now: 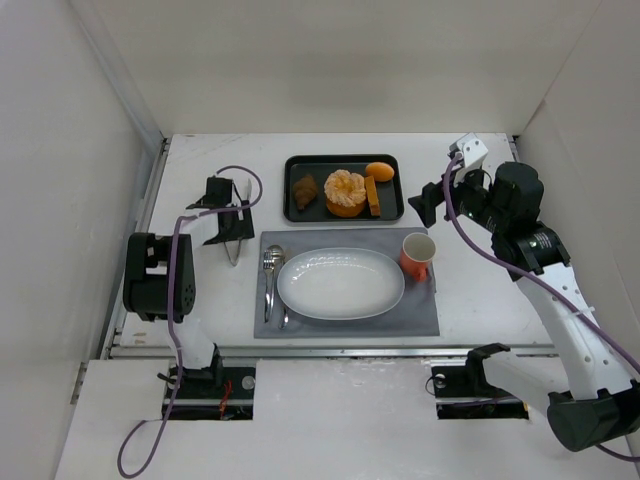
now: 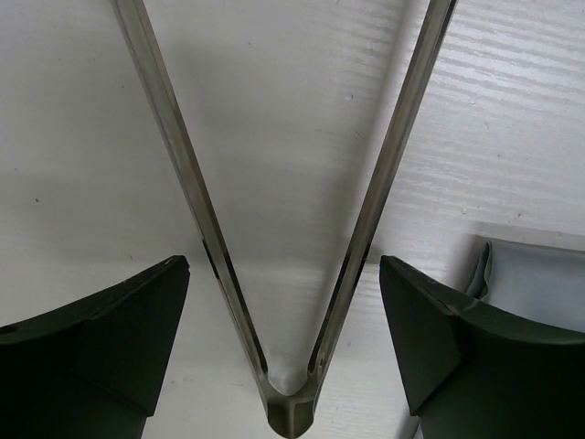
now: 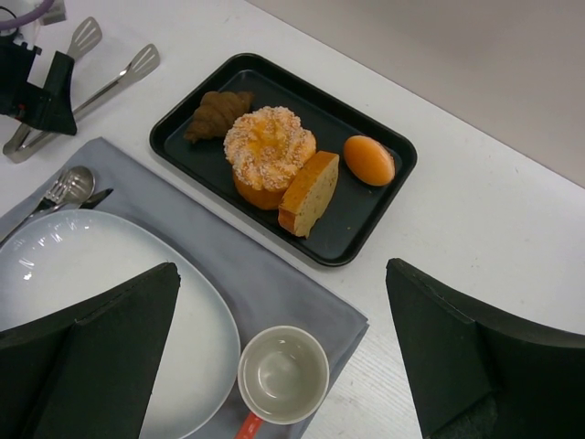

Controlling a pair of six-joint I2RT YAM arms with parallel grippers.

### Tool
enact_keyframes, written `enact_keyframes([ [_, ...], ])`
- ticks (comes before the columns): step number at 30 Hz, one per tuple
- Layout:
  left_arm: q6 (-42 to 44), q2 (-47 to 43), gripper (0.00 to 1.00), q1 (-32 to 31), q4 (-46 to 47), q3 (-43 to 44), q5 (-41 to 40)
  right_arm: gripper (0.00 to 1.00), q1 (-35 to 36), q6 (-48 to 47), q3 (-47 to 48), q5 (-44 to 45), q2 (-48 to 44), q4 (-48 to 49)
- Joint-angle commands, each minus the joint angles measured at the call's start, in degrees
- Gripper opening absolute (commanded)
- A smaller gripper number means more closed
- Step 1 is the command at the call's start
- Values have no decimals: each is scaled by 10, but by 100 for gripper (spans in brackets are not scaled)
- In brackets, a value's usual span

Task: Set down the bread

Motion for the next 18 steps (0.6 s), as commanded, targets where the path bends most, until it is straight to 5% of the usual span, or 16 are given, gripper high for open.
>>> enact_keyframes([
  [1,10,0,82,1,-3,29,9,100,-1,-3,4,-9,-11,20],
  [18,4,48,76,-5,-19,67,-25,100,-1,-3,-2,-15,-11,20],
])
